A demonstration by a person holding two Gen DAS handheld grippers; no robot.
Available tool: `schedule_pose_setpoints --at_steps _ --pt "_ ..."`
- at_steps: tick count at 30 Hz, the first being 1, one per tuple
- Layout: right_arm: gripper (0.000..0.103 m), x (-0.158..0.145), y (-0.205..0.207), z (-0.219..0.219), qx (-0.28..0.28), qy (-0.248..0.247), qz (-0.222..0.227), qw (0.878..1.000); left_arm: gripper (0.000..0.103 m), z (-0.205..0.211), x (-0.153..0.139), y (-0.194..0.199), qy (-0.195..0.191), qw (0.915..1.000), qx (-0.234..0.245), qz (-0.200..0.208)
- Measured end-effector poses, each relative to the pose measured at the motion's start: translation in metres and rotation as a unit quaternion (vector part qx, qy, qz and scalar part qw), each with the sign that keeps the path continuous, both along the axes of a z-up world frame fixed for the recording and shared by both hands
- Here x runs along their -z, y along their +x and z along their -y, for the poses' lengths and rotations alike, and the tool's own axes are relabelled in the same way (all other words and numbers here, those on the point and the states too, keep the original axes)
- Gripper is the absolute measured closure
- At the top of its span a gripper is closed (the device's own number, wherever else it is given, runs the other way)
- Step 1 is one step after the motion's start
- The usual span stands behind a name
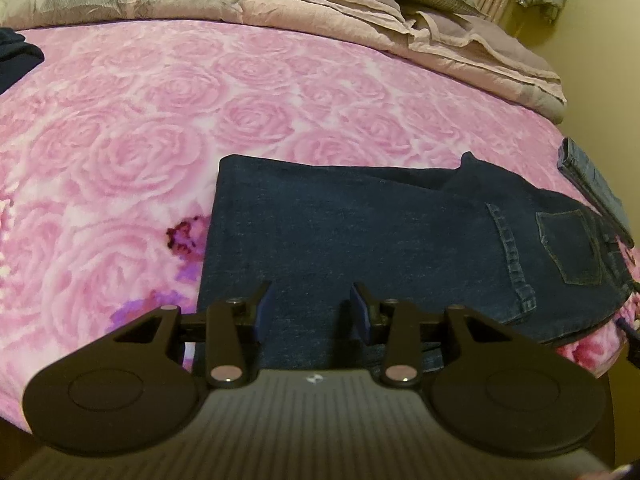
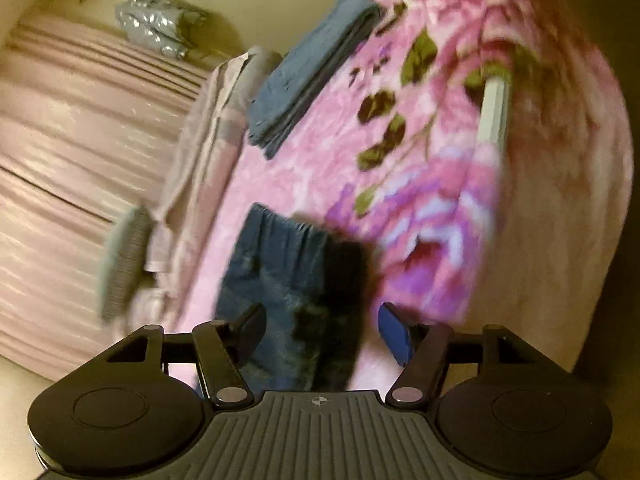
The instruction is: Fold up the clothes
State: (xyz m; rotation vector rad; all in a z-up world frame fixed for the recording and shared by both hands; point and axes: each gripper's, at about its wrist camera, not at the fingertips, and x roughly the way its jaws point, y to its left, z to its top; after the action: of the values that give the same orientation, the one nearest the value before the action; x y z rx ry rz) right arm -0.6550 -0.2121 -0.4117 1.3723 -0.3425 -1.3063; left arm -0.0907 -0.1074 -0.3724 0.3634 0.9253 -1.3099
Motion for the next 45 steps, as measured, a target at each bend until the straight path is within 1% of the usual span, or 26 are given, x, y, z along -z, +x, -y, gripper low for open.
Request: schedule_pose_setpoints --at_steps 2,3,8,10,11,12,13,14,15,17,19,21,23,24,25,27,29,30,32,34,35,37,39,41,42,45 --pt "0.038 0.004 0.001 -0.001 -0.008 -0.001 0.026 1.0 0.068 -0.001 -0.001 0.002 -0.006 0.9999 0.002 -0.011" --pt "0.038 0.006 0.003 0.001 -0.01 0.001 0.026 1.0 0.068 -0.001 -0.002 0.003 -0.009 0.9998 0.003 -0.018" --pt "0.038 0.006 0.011 0.019 -0.01 0.022 0.009 1.0 0.069 -0.005 0.001 0.014 -0.022 0.9974 -0.001 -0.068" --pt "0.04 0.004 0.016 0.023 -0.019 0.024 -0.012 0.999 0.07 -0.006 0.005 0.018 -0.025 0.9955 -0.004 -0.091" --pt "0.051 0.003 0.019 0.025 -0.024 0.025 -0.025 0.999 0.07 -0.006 0.007 0.019 -0.027 0.9947 -0.005 -0.099" --pt "0.059 0.004 0.02 0.025 -0.028 0.028 -0.039 0.998 0.07 -0.006 0.009 0.021 -0.028 0.9938 -0.005 -0.107" --pt "0.065 0.005 0.021 0.023 -0.029 0.029 -0.046 0.998 0.071 -0.004 0.013 0.02 -0.023 0.9943 -0.002 -0.104" --pt "0.067 0.008 0.02 0.021 -0.03 0.024 -0.045 0.998 0.074 -0.002 0.016 0.019 -0.016 0.9954 0.003 -0.094" --pt "0.068 0.01 0.019 0.018 -0.032 0.018 -0.041 0.998 0.083 -0.001 0.019 0.017 -0.009 0.9969 0.007 -0.078" --pt "0.07 0.011 0.019 0.016 -0.031 0.013 -0.043 0.999 0.087 0.002 0.02 0.011 -0.001 0.9989 0.016 -0.045" --pt "0.073 0.008 0.023 0.018 -0.029 0.021 -0.054 0.998 0.087 0.001 0.017 0.012 -0.004 0.9989 0.018 -0.044" --pt "0.077 0.003 0.027 0.021 -0.026 0.031 -0.065 0.997 0.087 -0.003 0.014 0.018 -0.013 0.9981 0.008 -0.06" --pt "0.08 -0.009 0.037 0.024 -0.023 0.038 -0.098 0.994 0.086 -0.012 0.01 0.03 -0.026 0.9965 -0.011 -0.078" --pt "0.081 -0.02 0.046 0.026 -0.024 0.037 -0.129 0.991 0.086 -0.017 0.008 0.036 -0.033 0.9955 -0.021 -0.087" --pt "0.081 -0.033 0.058 0.026 -0.027 0.03 -0.169 0.985 0.086 -0.022 0.006 0.043 -0.038 0.9945 -0.03 -0.093" --pt "0.082 -0.05 0.103 0.014 -0.063 -0.02 -0.25 0.966 0.086 -0.033 0.005 0.059 -0.044 0.9925 -0.05 -0.103" --pt "0.084 -0.065 0.152 0.0 -0.104 -0.077 -0.328 0.936 0.086 -0.044 0.005 0.075 -0.047 0.9906 -0.069 -0.109" --pt "0.084 -0.072 0.176 -0.007 -0.124 -0.105 -0.366 0.916 0.086 -0.049 0.006 0.082 -0.047 0.9894 -0.079 -0.113" --pt "0.085 -0.087 0.225 -0.021 -0.163 -0.161 -0.438 0.869 0.086 -0.059 0.01 0.096 -0.046 0.9867 -0.098 -0.122" --pt "0.085 -0.102 0.274 -0.035 -0.201 -0.215 -0.505 0.812 0.086 -0.069 0.015 0.108 -0.046 0.9827 -0.115 -0.137" --pt "0.085 -0.109 0.298 -0.042 -0.218 -0.241 -0.536 0.779 0.086 -0.074 0.017 0.113 -0.046 0.9809 -0.121 -0.145" --pt "0.085 -0.124 0.347 -0.056 -0.252 -0.29 -0.593 0.708 0.086 -0.084 0.021 0.124 -0.045 0.9771 -0.134 -0.159" --pt "0.085 -0.11 0.392 -0.08 -0.305 -0.34 -0.617 0.641 0.086 -0.093 0.024 0.133 -0.041 0.975 -0.144 -0.164" --pt "0.085 -0.08 0.425 -0.102 -0.371 -0.368 -0.624 0.581 0.086 -0.101 0.027 0.142 -0.038 0.9728 -0.154 -0.169" --pt "0.085 -0.06 0.442 -0.111 -0.41 -0.368 -0.624 0.554 0.086 -0.105 0.029 0.147 -0.036 0.9715 -0.158 -0.173" --pt "0.085 -0.003 0.472 -0.128 -0.473 -0.334 -0.646 0.497 0.086 -0.115 0.034 0.158 -0.031 0.9677 -0.171 -0.182"
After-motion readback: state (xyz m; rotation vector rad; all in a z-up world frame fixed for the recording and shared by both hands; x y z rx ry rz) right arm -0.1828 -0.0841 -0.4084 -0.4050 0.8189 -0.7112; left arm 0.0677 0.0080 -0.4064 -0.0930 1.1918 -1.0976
